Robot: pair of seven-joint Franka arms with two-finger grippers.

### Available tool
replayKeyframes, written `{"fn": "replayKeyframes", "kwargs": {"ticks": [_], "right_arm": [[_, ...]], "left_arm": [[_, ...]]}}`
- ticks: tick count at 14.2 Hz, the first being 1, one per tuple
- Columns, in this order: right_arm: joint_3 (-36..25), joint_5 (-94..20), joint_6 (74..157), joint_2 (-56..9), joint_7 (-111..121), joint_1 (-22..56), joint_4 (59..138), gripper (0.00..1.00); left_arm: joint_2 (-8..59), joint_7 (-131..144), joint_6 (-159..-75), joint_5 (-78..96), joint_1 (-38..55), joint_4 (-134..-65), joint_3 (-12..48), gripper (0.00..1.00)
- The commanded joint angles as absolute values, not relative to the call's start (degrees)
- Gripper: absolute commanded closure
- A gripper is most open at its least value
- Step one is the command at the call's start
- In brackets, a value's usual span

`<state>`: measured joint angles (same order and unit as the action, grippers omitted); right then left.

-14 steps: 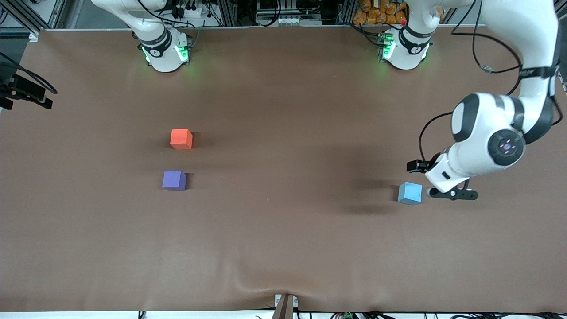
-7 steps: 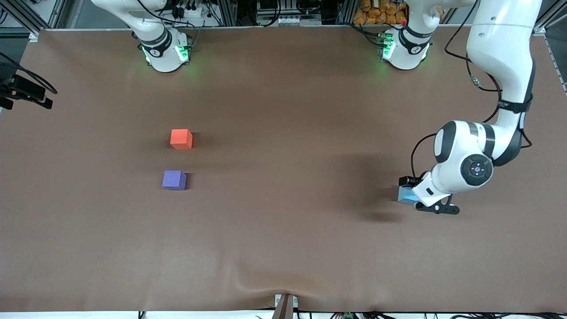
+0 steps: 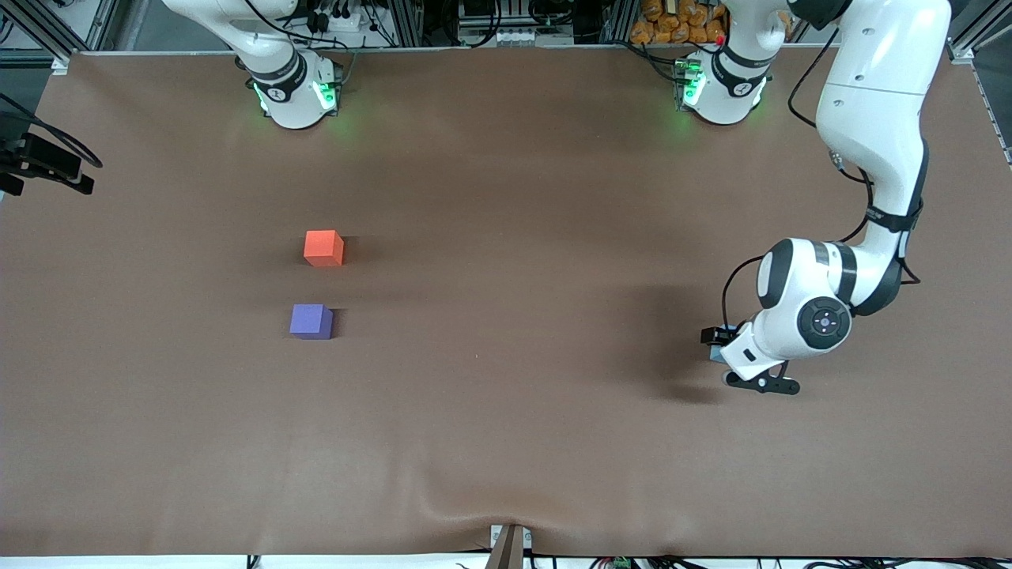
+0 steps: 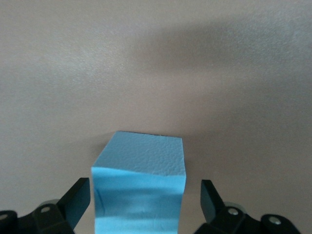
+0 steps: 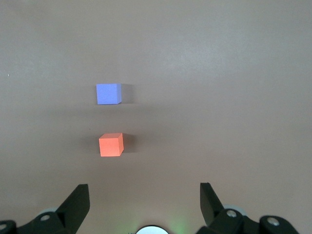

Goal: Place blue block between orange and purple blocks
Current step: 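Lower the left gripper over the light blue cube and grasp it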

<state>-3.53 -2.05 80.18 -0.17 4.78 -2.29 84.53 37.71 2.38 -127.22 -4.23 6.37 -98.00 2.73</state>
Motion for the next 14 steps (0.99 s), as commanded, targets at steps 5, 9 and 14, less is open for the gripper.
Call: {"fn": "replayKeyframes", "kwargs": {"ticks": [5, 9, 14], "right_arm": [[-2.72, -2.64, 80.07, 1.49, 4.22, -3.6, 85.96, 0.0], [-2.72, -2.64, 80.16, 1.49, 4.22, -3.6, 85.96, 0.0], [-2.72, -2.64, 80.24, 1.49, 4.13, -3.6, 85.87, 0.0]], "left_arm": [[38.67, 1.58, -127.7, -5.19, 6.5, -97.12, 2.64, 0.0], [38.58, 1.58, -128.32, -5.19, 6.68, -97.21, 2.64, 0.43], [38.06, 1.15, -128.32, -5.19, 6.42, -97.03, 2.72, 0.43]]}}
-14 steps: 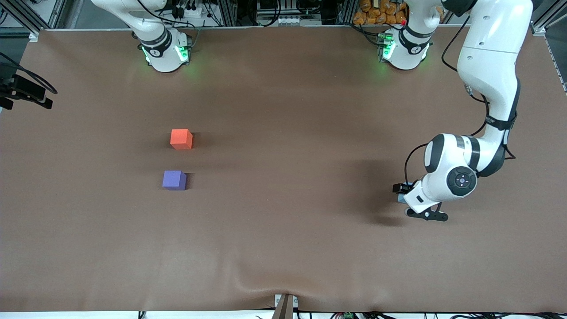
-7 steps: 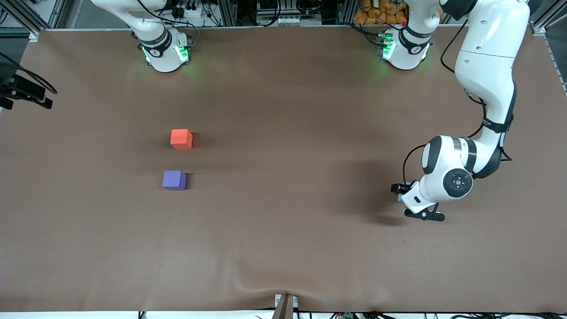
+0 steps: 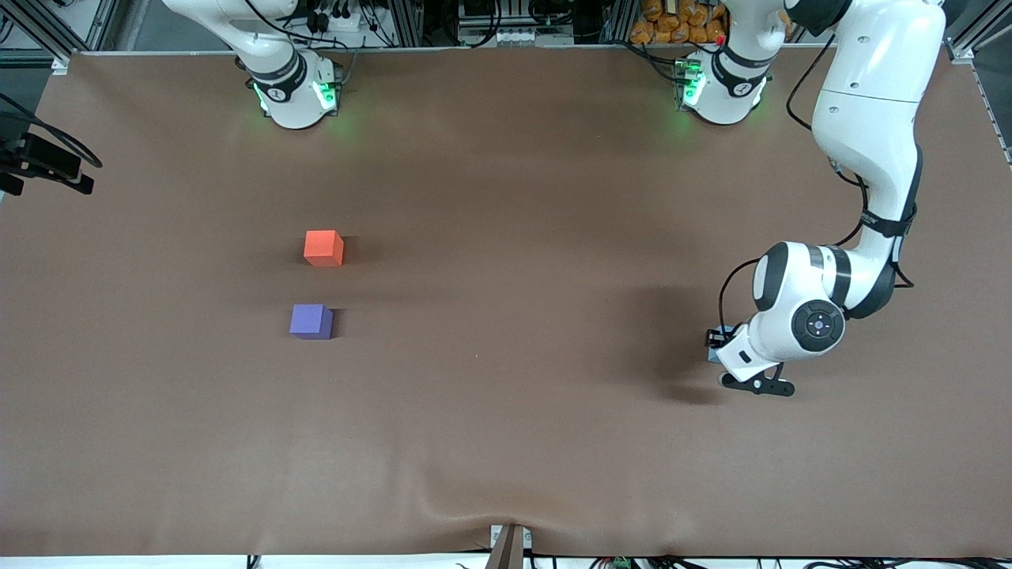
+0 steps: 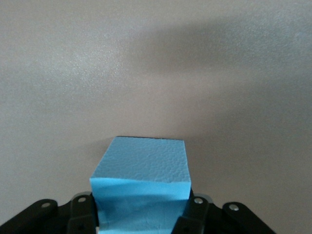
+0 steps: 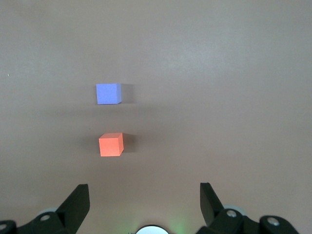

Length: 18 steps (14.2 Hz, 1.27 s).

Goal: Place blue block between orange and purple blocks
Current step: 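Lift the light blue cube and carry it toward the orange cube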

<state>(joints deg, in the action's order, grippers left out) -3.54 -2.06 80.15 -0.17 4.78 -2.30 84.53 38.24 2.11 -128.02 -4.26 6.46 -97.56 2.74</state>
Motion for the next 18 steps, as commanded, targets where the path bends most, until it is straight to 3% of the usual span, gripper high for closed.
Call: {"fn": "replayKeyframes", "kwargs": {"ticks": [1, 11, 18], "right_arm": [[-2.72, -2.64, 80.24, 1.49, 4.13, -3.6, 85.87, 0.0], [-2.72, -2.55, 81.03, 1.23, 4.13, -3.96, 85.78, 0.0], [-2.72, -2.55, 82.53, 1.05, 4.13, -3.87, 85.87, 0.0]], "left_arm": [[37.97, 1.14, -128.32, -5.27, 6.5, -96.94, 2.72, 0.43], [33.84, 0.88, -128.23, -5.27, 6.59, -96.86, 3.07, 0.43], [27.17, 1.67, -126.13, -4.92, 6.33, -96.94, 5.45, 0.43]]}}
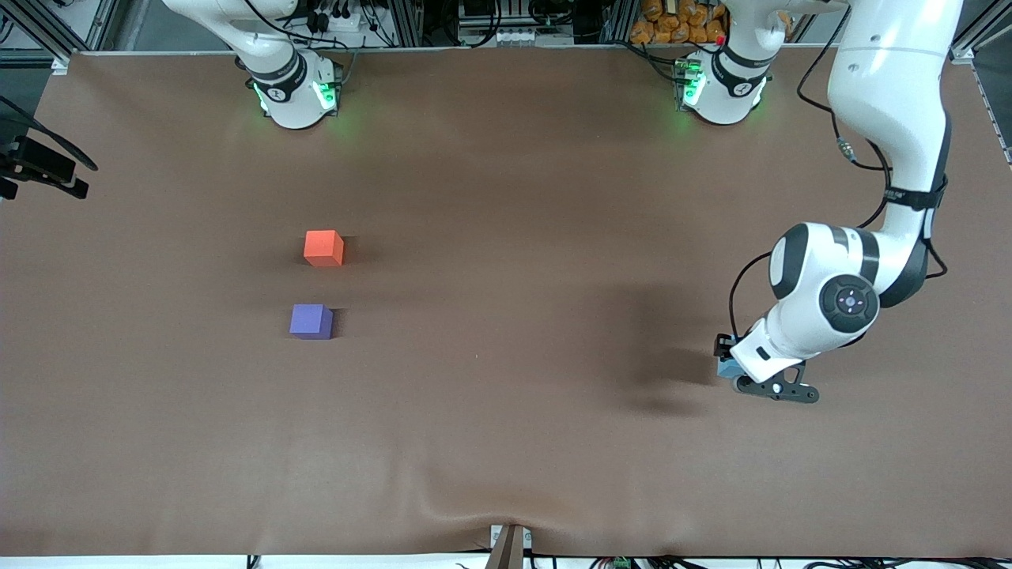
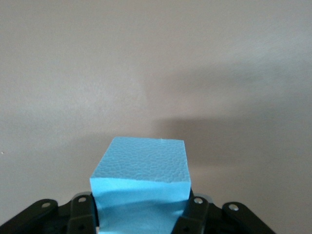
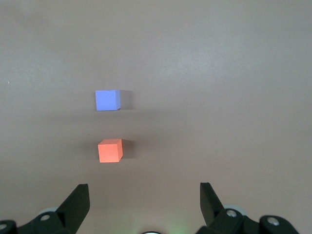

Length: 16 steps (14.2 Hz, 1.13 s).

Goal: Place blue block between orange and purple blocks
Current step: 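Lift the light blue cube and carry it toward the orange cube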

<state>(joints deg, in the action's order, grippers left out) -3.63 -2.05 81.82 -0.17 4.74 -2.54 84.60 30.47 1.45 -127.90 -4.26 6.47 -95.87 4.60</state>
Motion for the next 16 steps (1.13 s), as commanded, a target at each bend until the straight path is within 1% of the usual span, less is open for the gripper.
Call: {"fn": "replayKeyframes", "kwargs": {"ticks": [1, 2, 4, 5, 7, 10, 13, 14, 16], "right_arm": [[-2.72, -2.55, 82.79, 0.97, 4.13, -3.78, 85.87, 0.0], [-2.72, -2.55, 83.05, 0.88, 4.13, -3.78, 85.87, 0.0], [-2.72, -2.55, 83.76, 0.53, 4.13, -3.87, 85.87, 0.0], [-2.72, -2.55, 84.37, 0.44, 4.13, -3.87, 85.87, 0.0], [-2.72, -2.55, 85.42, 0.09, 4.13, -3.87, 85.96, 0.0], [-2.72, -2.55, 86.74, -0.52, 4.13, -3.69, 86.04, 0.0], [-2.72, -2.46, 88.15, -1.23, 4.13, -3.78, 86.04, 0.0], [-2.72, -2.46, 88.59, -1.4, 4.04, -3.78, 86.04, 0.0], [-2.64, -2.11, 90.17, -1.84, 3.87, -3.17, 85.96, 0.0]], "left_arm": [[26.03, 1.93, -125.08, -4.83, 6.42, -96.94, 5.71, 0.43], [25.06, 2.28, -124.46, -4.31, 6.33, -96.94, 6.32, 0.48], [23.04, 5.25, -121.74, -4.31, 6.42, -96.94, 7.73, 0.78], [22.16, 7.88, -120.51, -4.31, 6.42, -96.86, 9.56, 0.86], [20.75, 14.81, -117.97, -4.31, 6.5, -96.86, 13.69, 0.91], [20.13, 23.53, -112.95, -4.74, 6.5, -96.77, 22.03, 0.92], [20.48, 31.7, -112.06, -4.92, 7.81, -96.77, 29.68, 0.92], [20.91, 35.64, -112.06, -4.92, 10.0, -96.68, 30.84, 0.92], [23.97, 44.34, -112.06, -5.01, 17.54, -93.97, 30.76, 0.92]]}}
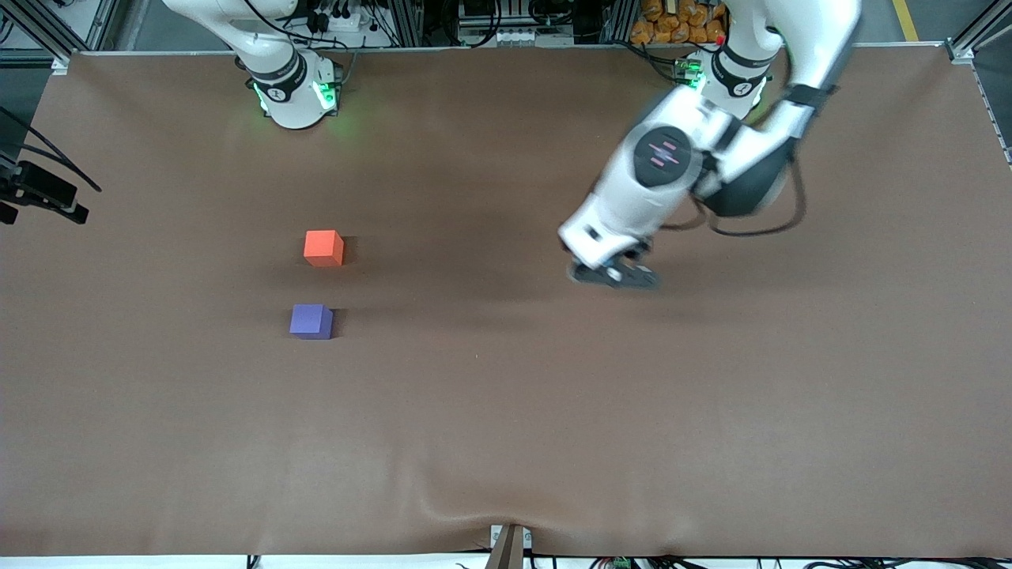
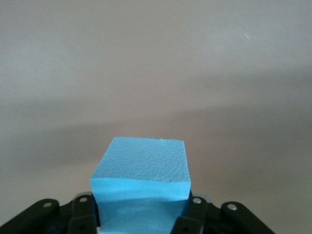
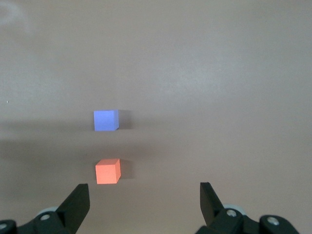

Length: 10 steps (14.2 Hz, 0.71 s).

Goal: Place blue block between orange and purple blocks
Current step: 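Lift the light blue cube and carry it toward the orange cube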

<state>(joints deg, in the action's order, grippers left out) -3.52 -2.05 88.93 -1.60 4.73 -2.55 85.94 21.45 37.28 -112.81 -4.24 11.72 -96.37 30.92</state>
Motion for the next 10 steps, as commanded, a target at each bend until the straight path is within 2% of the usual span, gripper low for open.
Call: {"fn": "replayKeyframes", "kwargs": {"ticks": [1, 3, 6, 8, 10], "right_arm": [[-2.64, -1.67, 90.87, -1.93, 3.87, -2.82, 85.96, 0.0], [-2.55, -1.5, 92.19, -2.81, 3.87, -2.72, 85.87, 0.0], [-2.64, -1.49, 92.64, -2.99, 3.87, -2.72, 85.87, 0.0], [-2.64, -1.49, 92.64, -2.9, 3.87, -2.72, 85.87, 0.0], [-2.64, -0.97, 93.25, -2.99, 4.04, -2.99, 85.87, 0.0]], "left_arm": [[26.08, 48.56, -112.06, -5.1, 20.88, -92.22, 30.5, 0.92], [30.21, 53.85, -112.15, -5.27, 26.17, -88.87, 29.89, 0.92], [37.5, 62.28, -113.02, -9.83, 36.18, -82.47, 25.68, 0.92], [41.9, 67.91, -115.39, -10.81, 43.2, -78.5, 20.51, 0.92], [44.02, 70.31, -119.95, -10.72, 50.33, -78.13, 14.0, 0.92]]}}
